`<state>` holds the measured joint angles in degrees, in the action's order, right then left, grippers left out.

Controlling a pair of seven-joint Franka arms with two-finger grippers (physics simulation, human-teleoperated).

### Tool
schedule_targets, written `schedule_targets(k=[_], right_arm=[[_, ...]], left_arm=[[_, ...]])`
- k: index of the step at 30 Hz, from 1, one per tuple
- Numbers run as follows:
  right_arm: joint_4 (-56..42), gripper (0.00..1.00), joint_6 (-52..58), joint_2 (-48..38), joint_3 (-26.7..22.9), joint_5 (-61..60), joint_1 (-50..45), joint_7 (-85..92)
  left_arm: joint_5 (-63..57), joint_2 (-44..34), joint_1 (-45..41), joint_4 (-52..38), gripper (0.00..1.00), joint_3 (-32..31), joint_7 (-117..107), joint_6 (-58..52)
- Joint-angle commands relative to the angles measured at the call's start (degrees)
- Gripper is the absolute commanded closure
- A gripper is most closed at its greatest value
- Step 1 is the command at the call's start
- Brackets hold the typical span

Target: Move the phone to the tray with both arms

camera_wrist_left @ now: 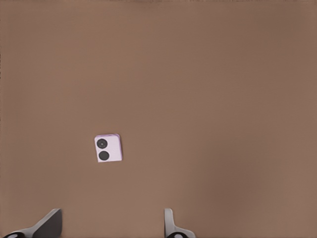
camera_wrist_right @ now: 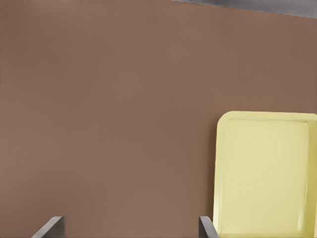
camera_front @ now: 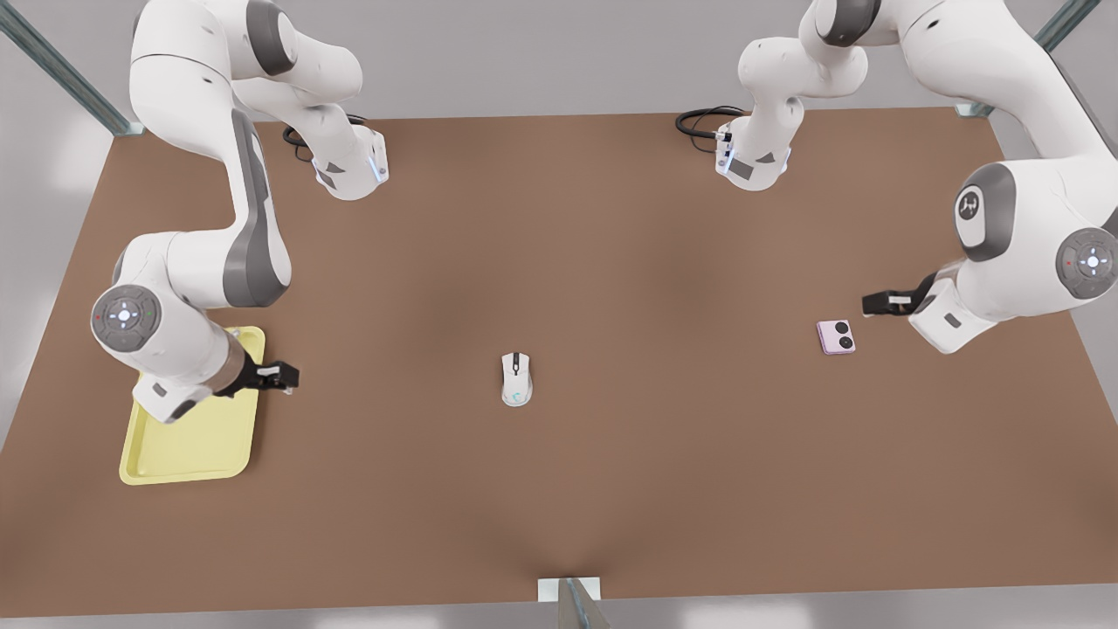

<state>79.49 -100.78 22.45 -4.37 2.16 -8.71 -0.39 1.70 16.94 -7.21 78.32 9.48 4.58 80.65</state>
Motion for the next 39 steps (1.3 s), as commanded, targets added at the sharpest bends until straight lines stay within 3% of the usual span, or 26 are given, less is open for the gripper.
schedule_targets(k=[1,3,6,9,12,39], right_arm=[[0.05,0.0,-5.83,0.05,-0.02,0.04,0.0,-1.01],[0.05,0.0,-5.83,0.05,-0.02,0.04,-0.08,-1.01],[0.14,0.0,-5.83,0.05,-0.02,0.04,-0.08,-1.01],[0.14,0.0,-5.83,0.05,-0.02,0.04,-0.17,-1.01],[0.14,0.0,-5.83,0.05,-0.02,0.04,-0.17,-1.01],[0.49,0.0,-5.74,0.05,-0.02,0.04,0.09,-0.22]], left_arm=[[-0.47,-0.07,0.0,0.34,0.0,0.01,2.45,3.11],[-1.96,0.11,0.88,8.93,0.0,0.1,2.36,7.48],[-1.97,-0.16,2.28,29.51,0.0,1.07,-0.27,31.31],[-1.97,2.65,6.5,38.74,0.0,1.16,0.43,47.12],[-1.97,4.15,8.44,42.52,0.0,1.16,0.52,56.37],[-1.79,10.04,8.35,46.75,0.0,0.63,0.25,59.18]])
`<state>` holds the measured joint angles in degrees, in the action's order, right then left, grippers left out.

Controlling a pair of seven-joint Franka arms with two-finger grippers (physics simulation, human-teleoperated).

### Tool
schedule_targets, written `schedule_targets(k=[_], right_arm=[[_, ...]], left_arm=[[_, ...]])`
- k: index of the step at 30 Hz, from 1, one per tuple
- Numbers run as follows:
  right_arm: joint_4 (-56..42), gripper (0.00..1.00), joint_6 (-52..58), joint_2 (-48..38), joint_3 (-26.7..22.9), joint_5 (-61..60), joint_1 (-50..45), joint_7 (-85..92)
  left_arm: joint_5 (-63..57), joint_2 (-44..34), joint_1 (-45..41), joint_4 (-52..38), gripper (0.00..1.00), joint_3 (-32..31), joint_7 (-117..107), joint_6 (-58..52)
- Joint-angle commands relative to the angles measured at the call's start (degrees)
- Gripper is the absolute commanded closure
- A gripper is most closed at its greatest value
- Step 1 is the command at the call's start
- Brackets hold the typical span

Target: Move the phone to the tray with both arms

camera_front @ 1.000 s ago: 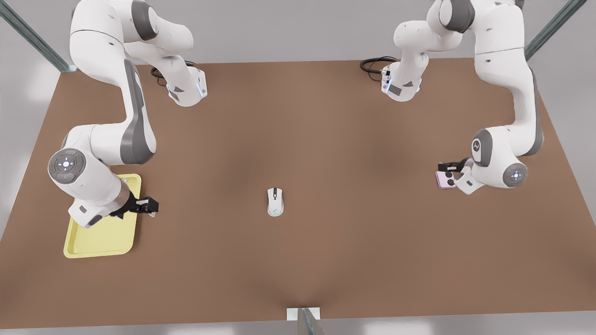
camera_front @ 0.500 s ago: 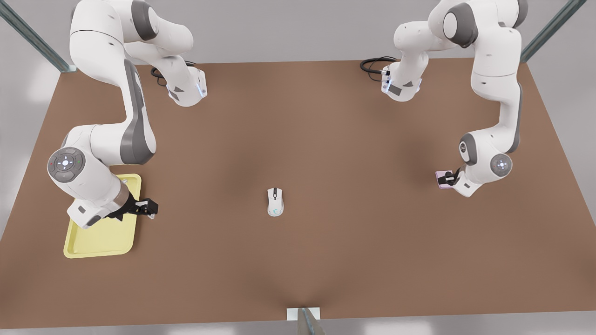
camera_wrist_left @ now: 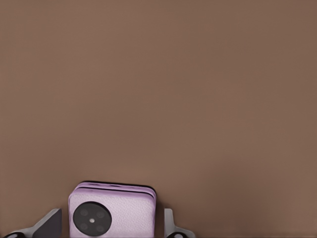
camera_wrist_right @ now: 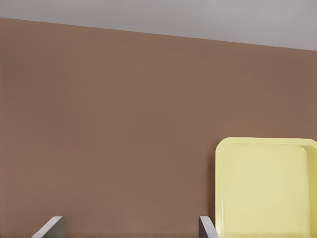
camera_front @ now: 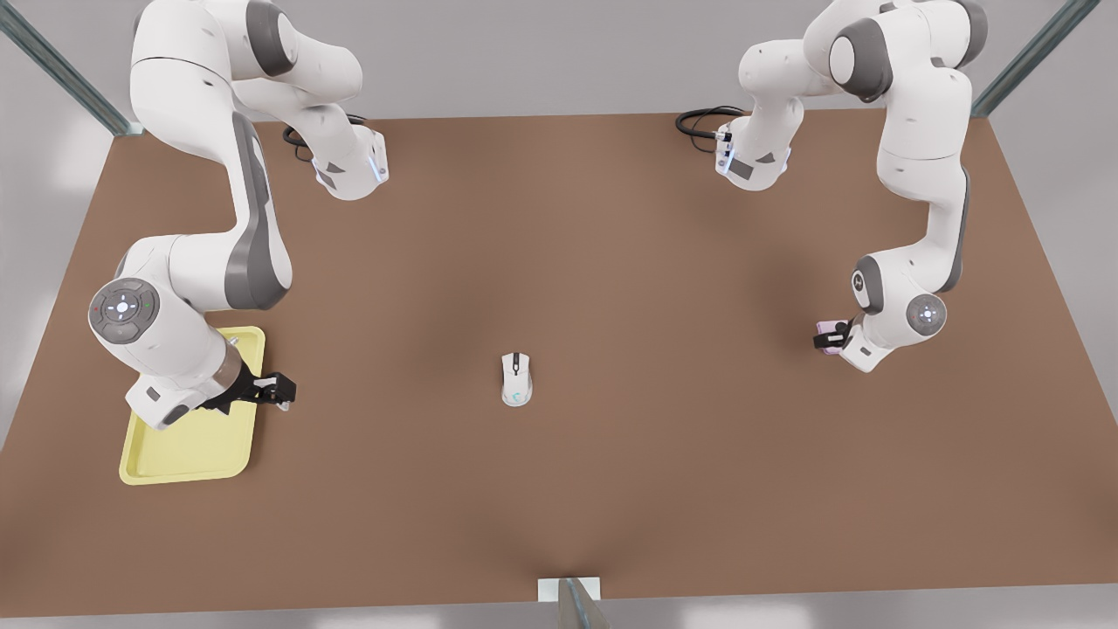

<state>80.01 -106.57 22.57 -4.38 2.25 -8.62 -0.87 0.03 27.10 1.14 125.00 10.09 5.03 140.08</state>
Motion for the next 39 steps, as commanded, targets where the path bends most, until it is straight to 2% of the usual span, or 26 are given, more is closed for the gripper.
schedule_targets(k=[1,5,6,7,19,24,27,28,30,32,33,34,38,39], right_arm=[[-0.03,0.0,0.05,-0.07,-0.01,-0.05,0.01,0.34],[-0.03,0.0,0.05,-0.07,-0.01,-0.05,0.01,0.34],[-0.03,0.0,0.05,-0.07,-0.01,-0.05,0.01,0.34],[-0.03,0.0,0.05,-0.07,-0.01,-0.05,0.01,0.34],[-0.12,0.0,-0.04,-0.07,-0.01,-0.05,0.01,0.16],[-0.29,0.0,2.24,-0.6,-0.01,-0.05,-0.08,1.31],[-0.47,0.0,2.07,-0.6,-0.01,-0.05,-0.08,1.04],[-0.47,0.0,2.07,-0.6,-0.01,-0.05,-0.08,0.96],[-0.47,0.0,1.98,-0.51,-0.01,-0.05,-0.17,0.43],[-0.21,0.0,1.8,-0.42,-0.01,-0.05,-0.08,0.34],[-0.12,0.0,1.63,-0.16,-0.01,-0.05,0.01,0.34],[-0.12,0.0,1.28,-0.07,-0.01,-0.14,-0.08,0.25],[-0.21,0.0,1.36,-0.07,-0.01,-0.14,-0.43,0.25],[-0.21,0.0,1.28,-0.07,-0.01,-0.14,-0.52,0.25]], left_arm=[[-0.12,-0.12,0.0,0.6,0.0,0.01,-0.2,-0.16],[-0.12,-0.12,0.0,0.86,0.0,0.01,-0.2,-0.16],[-0.12,-0.12,0.0,0.86,0.16,-0.07,-0.37,-0.16],[-0.12,-0.12,0.0,0.86,0.26,0.01,-0.37,-0.16],[-0.03,-0.38,0.0,0.51,0.24,-0.07,-0.73,-0.16],[-0.03,-2.76,-0.87,0.51,0.24,-0.07,-3.89,-2.62],[1.2,-6.53,-13.35,-0.02,0.24,-0.25,-18.47,-10.27],[1.28,-6.8,-15.82,-0.89,0.24,-3.4,-25.41,-11.76],[1.28,-5.4,-21.17,-8.09,0.24,-9.91,-40.0,-18.87],[2.16,5.41,-29.17,-31.64,0.24,-15.01,-60.22,-33.38],[4.8,8.93,-33.13,-38.59,0.24,-15.81,-63.65,-36.29],[5.76,10.95,-35.76,-40.88,0.24,-15.89,-66.02,-35.94],[7.96,25.63,-49.12,-65.48,0.24,-14.93,-82.55,-33.74],[7.96,27.83,-50.53,-68.83,0.24,-14.84,-84.39,-31.63]])
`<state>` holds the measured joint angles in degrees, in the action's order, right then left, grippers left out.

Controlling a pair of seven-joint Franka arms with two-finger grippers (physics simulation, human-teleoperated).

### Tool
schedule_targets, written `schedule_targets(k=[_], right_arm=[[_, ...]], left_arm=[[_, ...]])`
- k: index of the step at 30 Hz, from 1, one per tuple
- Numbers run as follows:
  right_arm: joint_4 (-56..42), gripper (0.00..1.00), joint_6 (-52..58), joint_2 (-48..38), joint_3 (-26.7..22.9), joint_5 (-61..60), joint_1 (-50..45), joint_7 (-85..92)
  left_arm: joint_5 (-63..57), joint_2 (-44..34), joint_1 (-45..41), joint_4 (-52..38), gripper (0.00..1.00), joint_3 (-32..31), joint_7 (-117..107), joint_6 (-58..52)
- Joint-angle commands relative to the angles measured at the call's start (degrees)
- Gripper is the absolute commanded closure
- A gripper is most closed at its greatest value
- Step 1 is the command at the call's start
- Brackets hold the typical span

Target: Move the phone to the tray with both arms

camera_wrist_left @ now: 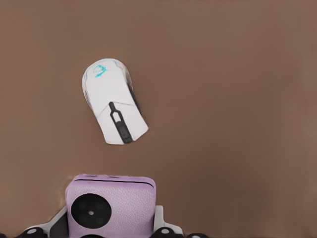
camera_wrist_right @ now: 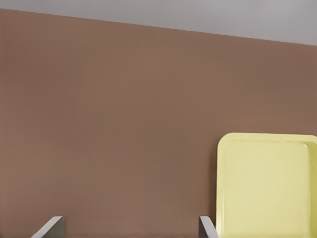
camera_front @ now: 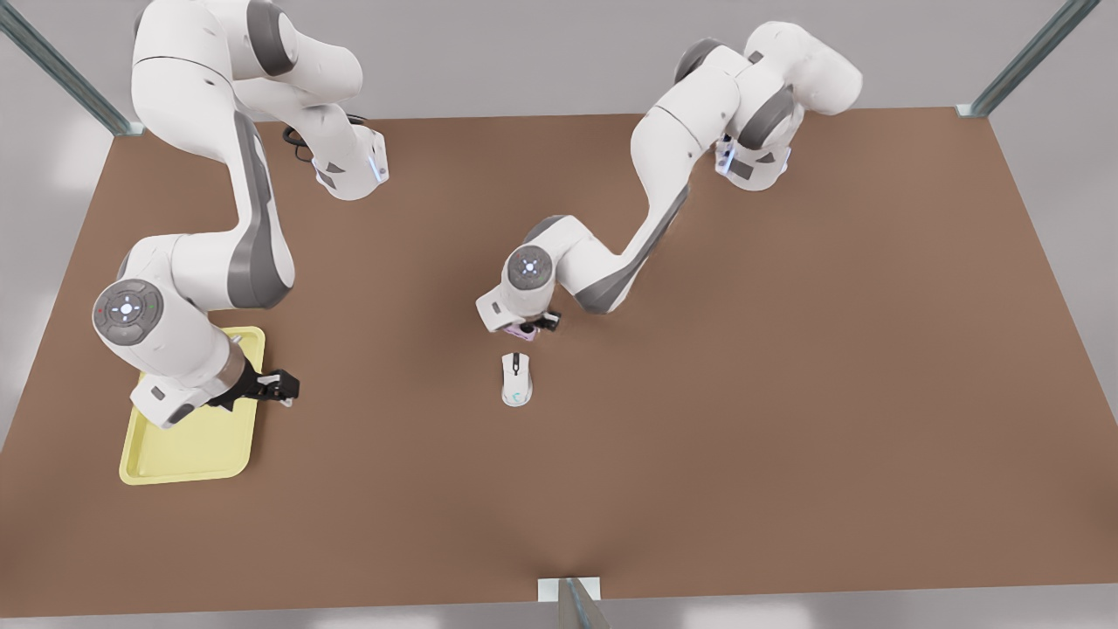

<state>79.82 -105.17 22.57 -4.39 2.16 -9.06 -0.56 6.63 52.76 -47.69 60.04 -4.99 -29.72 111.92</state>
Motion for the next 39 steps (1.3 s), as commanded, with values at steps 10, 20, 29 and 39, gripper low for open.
schedule_targets(k=[10,20,29,39], right_arm=[[-0.11,0.0,-0.13,-0.07,0.08,-1.72,-0.16,-0.05],[-3.8,0.0,-4.17,6.7,11.94,0.22,-9.04,-22.55],[23.17,0.0,-23.42,0.29,11.68,0.57,-17.3,-42.41],[31.62,0.0,-25.97,1.96,15.9,-1.89,-14.23,-49.36]], left_arm=[[8.23,7.1,-3.03,-5.54,0.0,-0.9,-51.76,14.82],[-9.18,-39.57,39.51,25.13,0.0,1.73,24.53,-22.35],[-6.28,-37.29,39.51,17.57,0.0,-0.29,24.71,-35.98],[-6.45,-36.06,39.51,17.57,0.0,-0.2,24.88,-35.8]])
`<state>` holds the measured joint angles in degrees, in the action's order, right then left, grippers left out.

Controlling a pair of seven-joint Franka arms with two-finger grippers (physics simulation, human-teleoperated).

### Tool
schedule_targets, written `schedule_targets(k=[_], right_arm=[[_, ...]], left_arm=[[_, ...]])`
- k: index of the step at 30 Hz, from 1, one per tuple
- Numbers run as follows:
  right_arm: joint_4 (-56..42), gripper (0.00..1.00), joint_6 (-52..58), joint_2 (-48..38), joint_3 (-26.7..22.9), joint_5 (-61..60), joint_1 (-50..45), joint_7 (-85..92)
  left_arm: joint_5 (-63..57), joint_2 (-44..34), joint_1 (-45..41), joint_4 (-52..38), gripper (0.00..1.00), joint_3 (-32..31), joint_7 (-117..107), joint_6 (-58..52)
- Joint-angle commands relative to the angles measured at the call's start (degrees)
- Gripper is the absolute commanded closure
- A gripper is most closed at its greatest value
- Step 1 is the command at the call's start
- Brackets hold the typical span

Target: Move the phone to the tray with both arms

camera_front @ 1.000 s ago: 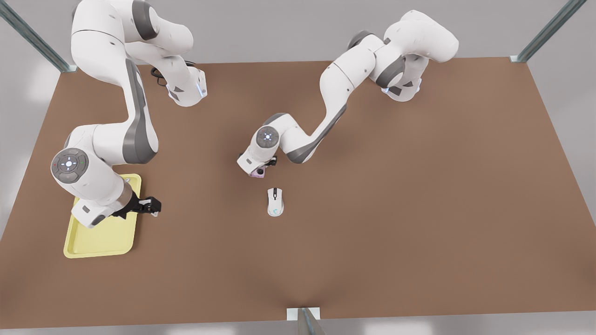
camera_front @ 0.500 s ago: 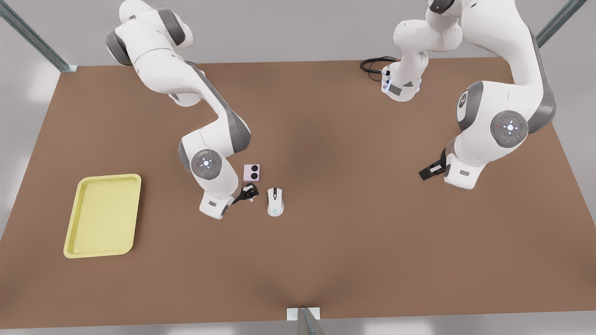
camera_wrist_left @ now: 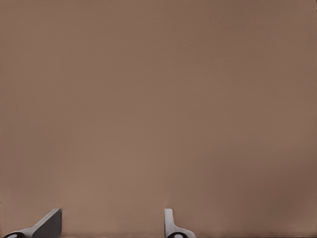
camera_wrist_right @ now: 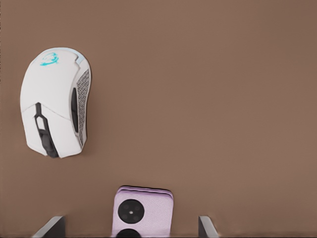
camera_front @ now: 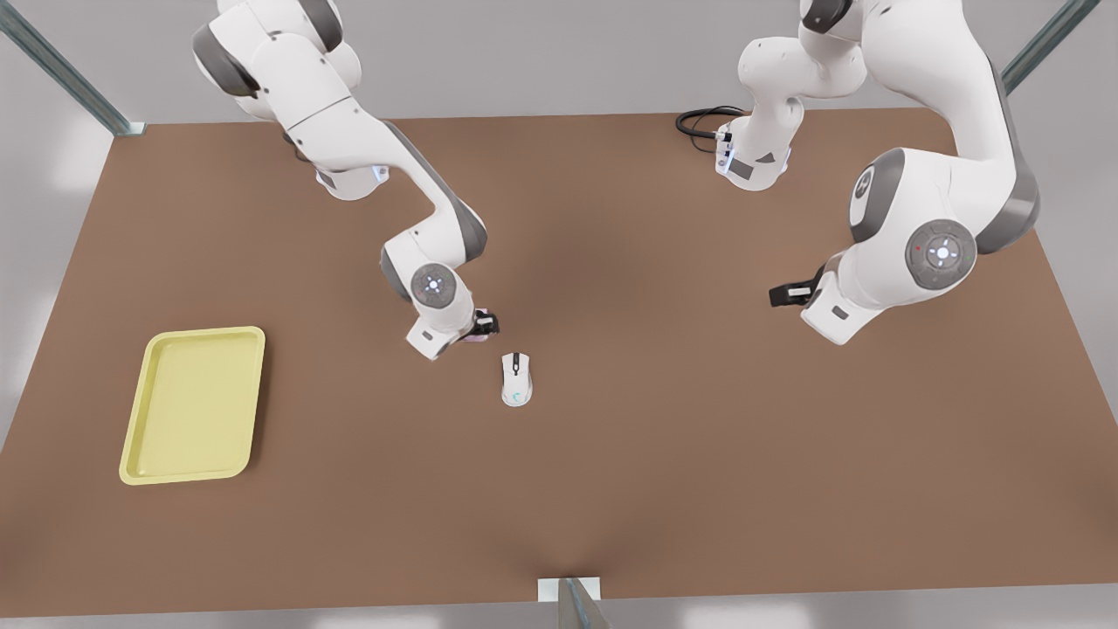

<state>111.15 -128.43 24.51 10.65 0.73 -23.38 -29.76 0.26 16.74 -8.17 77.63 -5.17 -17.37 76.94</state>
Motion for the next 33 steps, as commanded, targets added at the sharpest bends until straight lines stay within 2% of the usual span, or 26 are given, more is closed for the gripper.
schedule_targets(k=[1,3,6,13,33], right_arm=[[1.87,0.0,-2.7,-0.6,0.95,-0.46,0.52,-20.16],[5.48,0.0,-2.88,-1.74,1.04,-0.46,1.31,-19.11],[5.48,0.0,-3.4,0.54,1.22,-0.29,1.49,-12.08],[8.21,0.0,-12.63,3.7,4.47,-0.2,1.49,-8.82],[10.05,0.0,-11.93,4.5,4.03,0.15,2.11,-4.25]], left_arm=[[0.01,-0.04,0.0,-0.03,0.0,0.07,12.62,-0.3],[0.09,0.22,0.0,-0.03,0.0,-0.01,12.71,0.14],[0.01,0.4,0.0,-0.03,0.0,-0.01,12.8,0.32],[0.09,0.84,0.0,-0.11,0.0,-0.01,12.8,1.37],[-0.08,0.75,0.0,-0.11,0.0,0.43,12.62,2.43]])
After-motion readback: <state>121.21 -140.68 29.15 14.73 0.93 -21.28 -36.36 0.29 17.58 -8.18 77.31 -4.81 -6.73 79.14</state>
